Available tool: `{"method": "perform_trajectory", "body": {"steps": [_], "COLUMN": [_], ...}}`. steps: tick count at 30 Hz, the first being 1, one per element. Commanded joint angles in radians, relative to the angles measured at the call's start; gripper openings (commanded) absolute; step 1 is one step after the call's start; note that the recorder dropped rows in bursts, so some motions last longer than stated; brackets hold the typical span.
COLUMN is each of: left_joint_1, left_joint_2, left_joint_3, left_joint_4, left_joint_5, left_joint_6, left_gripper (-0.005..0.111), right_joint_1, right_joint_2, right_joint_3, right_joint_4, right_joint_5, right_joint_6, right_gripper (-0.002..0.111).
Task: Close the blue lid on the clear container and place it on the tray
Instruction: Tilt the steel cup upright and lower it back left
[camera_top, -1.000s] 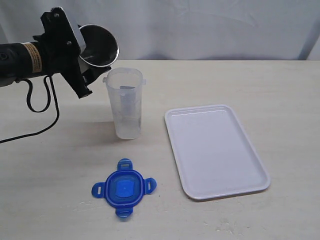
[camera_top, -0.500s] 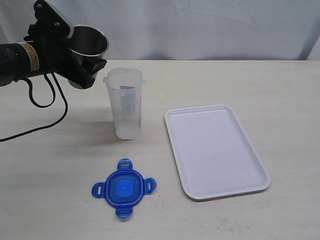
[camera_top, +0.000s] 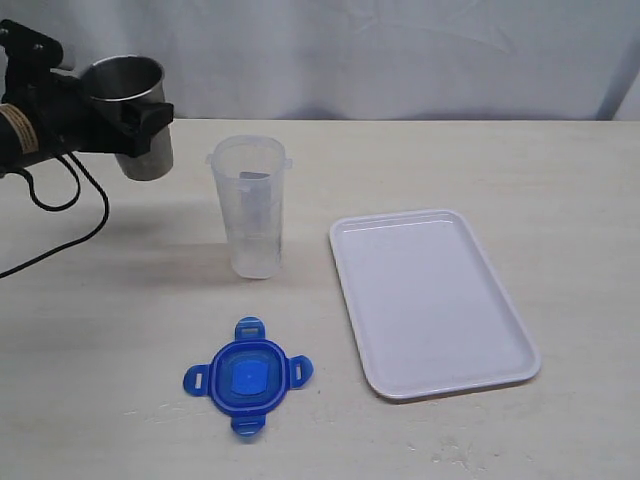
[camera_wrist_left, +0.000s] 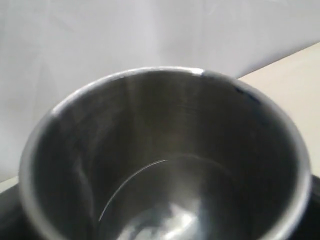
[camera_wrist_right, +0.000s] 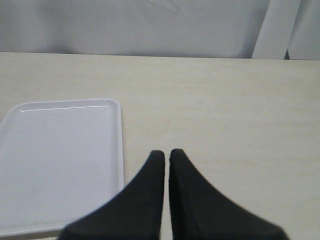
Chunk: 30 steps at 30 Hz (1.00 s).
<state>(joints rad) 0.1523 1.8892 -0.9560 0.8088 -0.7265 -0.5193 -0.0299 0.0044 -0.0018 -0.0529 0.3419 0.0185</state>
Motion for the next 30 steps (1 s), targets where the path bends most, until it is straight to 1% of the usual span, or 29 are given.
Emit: {"method": "perform_trajectory", "body": {"steps": [1,7,16,23,30], "left_joint_1": [0.050,0.084,0.091,0.093,0.093], "left_joint_2": [0.062,0.159,0.284,0.356,0.397], "left_joint_3": [-0.002,-0.052,-0.172,-0.214,-0.221], "left_joint_4": [-0.073,-0.176,-0.178,-0.197,-0.201], "left_joint_5": [-0.160,-0.155,-0.165,-0.172,-0.186], "left_joint_6": [0.022,0.130,0.178,0.183,0.194], "left_gripper": [0.000,0.000,0.000,0.000,0.000], "right_joint_1": [-0.003,-0.003,-0.003,-0.003,-0.003], "right_joint_2": [-0.004,-0.004,-0.004,-0.004,-0.004], "right_joint_3": [0.002,0.002,0.002,0.002,0.002], "right_joint_4": [-0.007,-0.007,-0.007,-0.007,-0.007], "right_joint_5": [0.000,0.000,0.000,0.000,0.000], "right_joint_6": [0.004,0.004,0.004,0.004,0.004], "right_gripper": [0.004,0.004,0.004,0.004,0.004]}}
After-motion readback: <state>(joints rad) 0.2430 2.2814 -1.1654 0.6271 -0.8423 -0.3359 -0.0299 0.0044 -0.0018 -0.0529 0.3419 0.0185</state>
